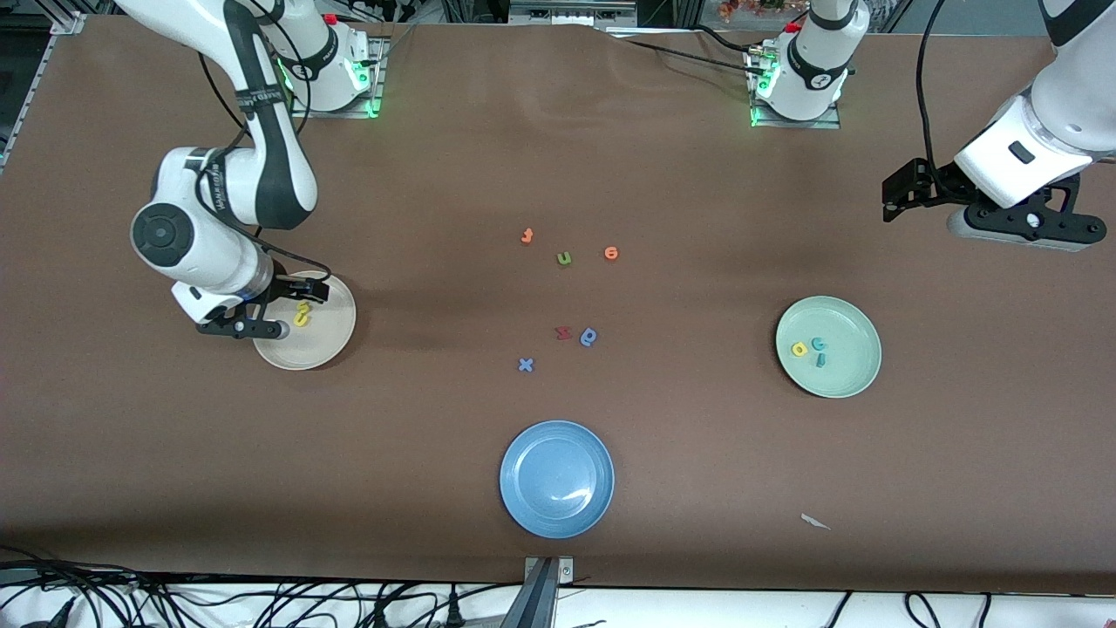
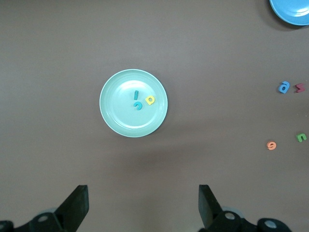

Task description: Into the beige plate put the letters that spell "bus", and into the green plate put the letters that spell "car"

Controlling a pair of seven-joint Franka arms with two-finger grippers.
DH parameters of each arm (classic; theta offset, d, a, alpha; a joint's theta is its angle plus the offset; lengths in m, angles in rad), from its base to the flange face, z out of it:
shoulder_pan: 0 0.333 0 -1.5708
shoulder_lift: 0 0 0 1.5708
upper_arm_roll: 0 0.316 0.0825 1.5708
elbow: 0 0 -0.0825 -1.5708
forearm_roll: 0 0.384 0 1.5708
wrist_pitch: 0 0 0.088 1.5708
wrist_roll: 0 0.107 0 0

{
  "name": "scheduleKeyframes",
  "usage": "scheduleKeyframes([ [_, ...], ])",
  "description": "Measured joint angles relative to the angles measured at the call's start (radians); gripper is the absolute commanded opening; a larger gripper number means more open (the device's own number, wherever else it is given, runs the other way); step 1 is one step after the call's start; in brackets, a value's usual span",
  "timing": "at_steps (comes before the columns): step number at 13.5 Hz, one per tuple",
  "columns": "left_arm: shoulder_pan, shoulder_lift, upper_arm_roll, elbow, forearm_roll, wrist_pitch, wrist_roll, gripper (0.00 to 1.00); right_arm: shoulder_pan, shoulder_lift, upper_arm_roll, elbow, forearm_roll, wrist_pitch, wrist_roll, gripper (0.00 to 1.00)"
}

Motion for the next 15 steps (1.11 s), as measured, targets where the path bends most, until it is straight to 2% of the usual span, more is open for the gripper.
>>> scheduleKeyframes([
  [3,0.0,0.0,0.0,0.0,0.0,0.0,0.0,1.0,0.0,-0.008,-0.013,0.099,0.0,-0.175,0.026,1.0],
  [6,0.0,0.0,0.0,0.0,0.0,0.0,0.0,1.0,-0.01,-0.022,0.003,0.139,-0.005,-0.238,0.078,1.0],
  [7,0.0,0.0,0.0,0.0,0.0,0.0,0.0,1.0,-0.053,-0.041,0.053,0.143,-0.028,-0.246,0.095,1.0],
  [10,0.0,0.0,0.0,0.0,0.0,0.0,0.0,1.0,-0.346,-0.142,0.352,0.144,-0.122,-0.288,0.139,1.0],
  [11,0.0,0.0,0.0,0.0,0.0,0.0,0.0,1.0,-0.415,-0.181,0.411,0.145,-0.136,-0.301,0.139,1.0],
  [13,0.0,0.0,0.0,0.001,0.0,0.0,0.0,1.0,-0.479,-0.256,0.453,0.146,-0.17,-0.313,0.136,1.0],
  [15,0.0,0.0,0.0,0.001,0.0,0.0,0.0,1.0,-0.505,-0.315,0.461,0.15,-0.186,-0.322,0.107,1.0],
])
